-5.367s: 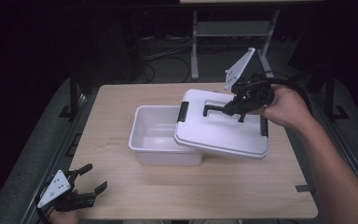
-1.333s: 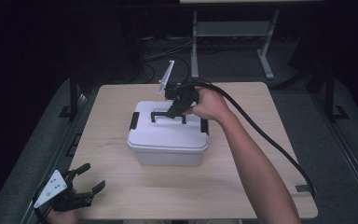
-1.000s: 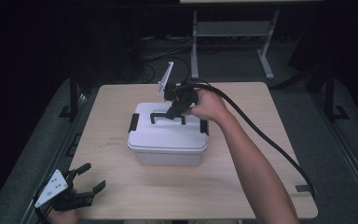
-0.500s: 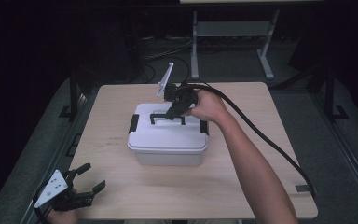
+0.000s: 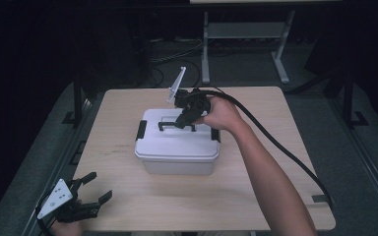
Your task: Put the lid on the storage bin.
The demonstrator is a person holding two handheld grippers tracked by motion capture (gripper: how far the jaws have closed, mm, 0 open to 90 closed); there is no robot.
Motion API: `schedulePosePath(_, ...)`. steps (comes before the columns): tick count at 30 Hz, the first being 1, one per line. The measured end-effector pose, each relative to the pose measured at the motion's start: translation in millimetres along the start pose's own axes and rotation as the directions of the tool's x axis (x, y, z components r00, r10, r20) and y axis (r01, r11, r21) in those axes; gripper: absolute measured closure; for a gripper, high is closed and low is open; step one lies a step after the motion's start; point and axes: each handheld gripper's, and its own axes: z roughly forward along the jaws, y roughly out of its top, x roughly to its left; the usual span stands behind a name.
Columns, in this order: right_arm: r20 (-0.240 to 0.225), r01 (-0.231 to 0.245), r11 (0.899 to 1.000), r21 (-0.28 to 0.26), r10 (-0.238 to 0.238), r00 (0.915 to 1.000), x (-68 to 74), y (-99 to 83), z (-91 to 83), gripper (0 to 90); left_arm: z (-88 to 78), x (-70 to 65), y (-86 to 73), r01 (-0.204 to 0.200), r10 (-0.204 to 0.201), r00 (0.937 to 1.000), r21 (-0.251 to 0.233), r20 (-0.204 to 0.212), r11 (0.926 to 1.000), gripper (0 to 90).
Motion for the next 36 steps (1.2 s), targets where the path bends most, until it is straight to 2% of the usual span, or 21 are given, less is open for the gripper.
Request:
schedulePosePath(5, -0.008, -0.006, 1.0, -0.008, 0.006, 1.0, 3.6, -1.3, -5.5, 75.1, -0.1, -1.1, -0.1, -0.006, 0.006, 1.0, 0.006, 0.001, 1.0, 15.7)
schedulePosePath(16, 0.007, -0.012, 0.999, -0.031, 0.012, 0.9999, 10.4, -3.0, -17.2, 68.1, -0.3, -0.9, 0.1, -0.007, 0.007, 1.0, 0.006, 0.0, 1.0, 15.7)
schedulePosePath(28, 0.027, -0.05, 0.998, -0.025, 0.05, 0.9984, 17.2, -21.0, -33.7, 63.6, 1.4, -2.3, 0.5, -0.01, 0.01, 0.9999, 0.011, 0.002, 0.9999, 15.7)
schedulePosePath(36, 0.053, -0.076, 0.997, -0.019, 0.077, 0.9956, 20.1, -39.5, -46.3, 62.0, 2.0, -2.1, 0.2, -0.012, 0.012, 0.9999, 0.019, 0.001, 0.9997, 15.7)
